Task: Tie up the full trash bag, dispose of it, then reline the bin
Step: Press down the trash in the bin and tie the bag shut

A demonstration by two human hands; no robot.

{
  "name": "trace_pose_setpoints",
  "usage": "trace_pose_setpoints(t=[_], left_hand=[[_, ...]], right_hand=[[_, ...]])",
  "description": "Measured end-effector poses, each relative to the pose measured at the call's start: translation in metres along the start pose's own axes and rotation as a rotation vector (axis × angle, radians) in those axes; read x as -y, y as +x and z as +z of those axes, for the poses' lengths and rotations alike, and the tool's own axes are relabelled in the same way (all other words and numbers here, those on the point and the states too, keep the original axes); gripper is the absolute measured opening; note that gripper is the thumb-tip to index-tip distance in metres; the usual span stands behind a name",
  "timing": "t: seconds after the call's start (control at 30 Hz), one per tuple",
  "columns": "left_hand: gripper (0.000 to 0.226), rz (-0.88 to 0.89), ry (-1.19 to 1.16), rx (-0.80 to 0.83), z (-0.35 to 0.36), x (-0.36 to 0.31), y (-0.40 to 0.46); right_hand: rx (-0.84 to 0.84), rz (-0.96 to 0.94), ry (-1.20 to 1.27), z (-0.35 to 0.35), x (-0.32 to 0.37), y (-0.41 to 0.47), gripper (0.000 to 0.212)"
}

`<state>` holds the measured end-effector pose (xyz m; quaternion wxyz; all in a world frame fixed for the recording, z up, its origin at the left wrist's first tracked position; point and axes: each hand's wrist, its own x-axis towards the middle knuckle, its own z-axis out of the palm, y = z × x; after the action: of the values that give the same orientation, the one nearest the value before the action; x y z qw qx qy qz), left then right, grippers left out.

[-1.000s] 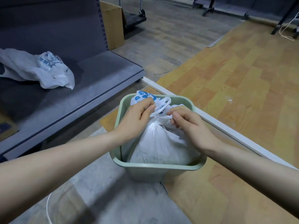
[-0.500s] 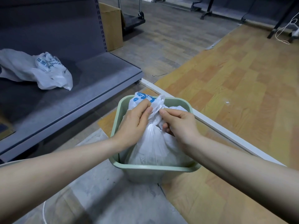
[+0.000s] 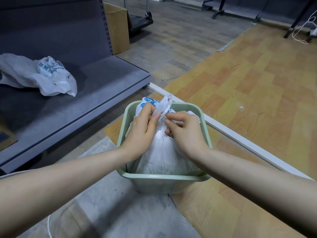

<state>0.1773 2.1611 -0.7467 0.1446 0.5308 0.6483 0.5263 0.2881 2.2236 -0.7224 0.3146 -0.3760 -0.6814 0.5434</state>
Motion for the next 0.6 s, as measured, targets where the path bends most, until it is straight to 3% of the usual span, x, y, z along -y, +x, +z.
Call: trace_pose_setpoints(t=[0.07,0.27,0.5,0.6], left_hand=[[0.024,-0.032,-0.028,-0.019,0.001,-0.001,0.002],[0.026,-0.043,-0.015,-0.026,-0.001,-0.007,0.001],[0.015,0.281,0.239,0.069,-0.003,-0.019,0.000],[0.018,0.232,0.124,0.052,-0.004,-0.021,0.006]], right_hand=[[-0.030,-0.004,0.048,-0.001,-0.001,-0.001,0.013],[-0.070,-0.008,0.052,0.002,-0.003,-0.001,0.019],[-0.037,-0.045,-0.126,-0.002,-0.005,0.001,0.027],[-0.081,-0.083,0.002,-0.001,-0.004,-0.005,0.034]])
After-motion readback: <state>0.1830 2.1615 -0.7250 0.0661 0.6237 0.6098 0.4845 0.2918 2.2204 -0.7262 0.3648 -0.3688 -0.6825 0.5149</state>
